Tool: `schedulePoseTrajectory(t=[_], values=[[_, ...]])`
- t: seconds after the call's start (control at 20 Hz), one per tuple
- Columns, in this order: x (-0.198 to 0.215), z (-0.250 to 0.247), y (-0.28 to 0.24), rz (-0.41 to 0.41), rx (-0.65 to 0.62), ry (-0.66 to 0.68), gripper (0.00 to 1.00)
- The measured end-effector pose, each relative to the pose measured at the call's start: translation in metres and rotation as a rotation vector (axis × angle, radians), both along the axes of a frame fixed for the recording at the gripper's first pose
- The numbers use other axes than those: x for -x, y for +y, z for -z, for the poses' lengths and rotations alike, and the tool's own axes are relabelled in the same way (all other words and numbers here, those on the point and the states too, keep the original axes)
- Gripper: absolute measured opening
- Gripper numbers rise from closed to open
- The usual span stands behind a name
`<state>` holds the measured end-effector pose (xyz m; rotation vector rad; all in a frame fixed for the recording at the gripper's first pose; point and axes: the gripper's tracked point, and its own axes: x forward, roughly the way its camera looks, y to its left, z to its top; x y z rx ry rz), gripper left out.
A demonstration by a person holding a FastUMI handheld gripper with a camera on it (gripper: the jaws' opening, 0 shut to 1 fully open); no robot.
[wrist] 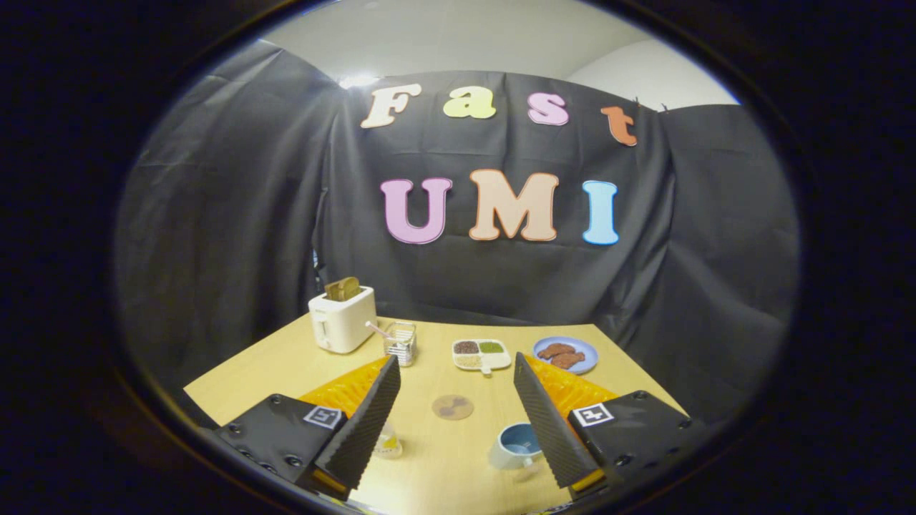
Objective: Take the bottle from table, then pour the juice into the cup, finally place the bottle on the coaster
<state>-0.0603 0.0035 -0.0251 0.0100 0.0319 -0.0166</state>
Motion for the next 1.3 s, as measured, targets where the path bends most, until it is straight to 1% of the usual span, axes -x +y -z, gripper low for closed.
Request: schedulePoseTrajectory(t=[0.15, 0.3, 0.55, 0.8, 1.0, 1.3], values=[[0.021, 0.018, 0.014, -0.02, -0.011, 0.035, 1.0], [0.038, 0.038, 0.031, -0.035, 0.01, 0.073, 1.0], [0.044, 0.07, 0.062, -0.02, -0.005, 0.113, 1.0], [0.031, 0.111, 0.088, 0.024, -0.007, 0.193, 1.0], [0.01, 0.134, 0.106, 0.06, -0.001, 0.237, 1.0], [-0.025, 0.167, 0.117, 0.143, 0.005, 0.3, 1.0]])
